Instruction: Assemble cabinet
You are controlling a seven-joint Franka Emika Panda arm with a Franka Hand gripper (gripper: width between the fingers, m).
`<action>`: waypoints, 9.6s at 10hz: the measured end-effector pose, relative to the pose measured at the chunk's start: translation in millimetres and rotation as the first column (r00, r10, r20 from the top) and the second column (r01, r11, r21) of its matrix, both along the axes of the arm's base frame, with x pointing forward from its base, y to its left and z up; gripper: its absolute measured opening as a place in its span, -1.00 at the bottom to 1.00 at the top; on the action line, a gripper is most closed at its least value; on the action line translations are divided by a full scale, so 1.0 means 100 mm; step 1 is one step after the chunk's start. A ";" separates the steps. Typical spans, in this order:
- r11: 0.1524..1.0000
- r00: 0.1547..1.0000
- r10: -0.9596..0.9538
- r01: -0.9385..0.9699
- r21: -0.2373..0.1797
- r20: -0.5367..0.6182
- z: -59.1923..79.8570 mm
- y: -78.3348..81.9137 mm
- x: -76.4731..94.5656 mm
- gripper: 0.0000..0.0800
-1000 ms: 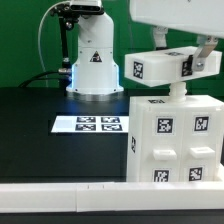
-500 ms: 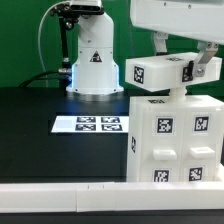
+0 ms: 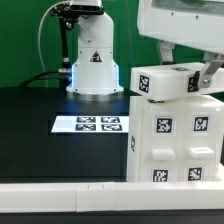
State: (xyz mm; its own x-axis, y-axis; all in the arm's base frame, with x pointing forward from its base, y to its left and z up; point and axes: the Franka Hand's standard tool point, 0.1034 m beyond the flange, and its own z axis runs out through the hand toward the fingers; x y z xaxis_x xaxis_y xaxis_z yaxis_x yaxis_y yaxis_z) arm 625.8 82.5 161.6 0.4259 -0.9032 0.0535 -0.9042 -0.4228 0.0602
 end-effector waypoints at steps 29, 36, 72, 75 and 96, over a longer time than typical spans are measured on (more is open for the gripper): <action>0.810 0.806 -0.580 0.555 0.192 0.117 0.13 0.03 0.05 0.98; 0.993 0.981 0.077 -0.092 0.076 0.180 0.28 0.02 0.13 0.99; -0.294 -0.305 0.948 -0.949 0.117 -0.087 0.07 -0.05 0.10 0.99; -0.243 -0.253 0.963 -0.964 0.104 -0.094 0.05 -0.06 0.12 0.72; 0.910 0.906 -0.413 0.415 -0.009 0.093 0.02 -0.16 0.12 0.39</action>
Offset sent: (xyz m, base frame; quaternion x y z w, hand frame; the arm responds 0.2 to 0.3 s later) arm 0.0000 0.0000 0.0000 0.0000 0.0000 0.0000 1.0000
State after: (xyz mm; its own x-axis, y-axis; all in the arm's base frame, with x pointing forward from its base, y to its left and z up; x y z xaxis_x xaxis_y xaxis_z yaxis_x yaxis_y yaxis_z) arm 637.9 66.4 163.4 0.0063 -0.9949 0.1005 -0.9998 -0.0084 -0.0202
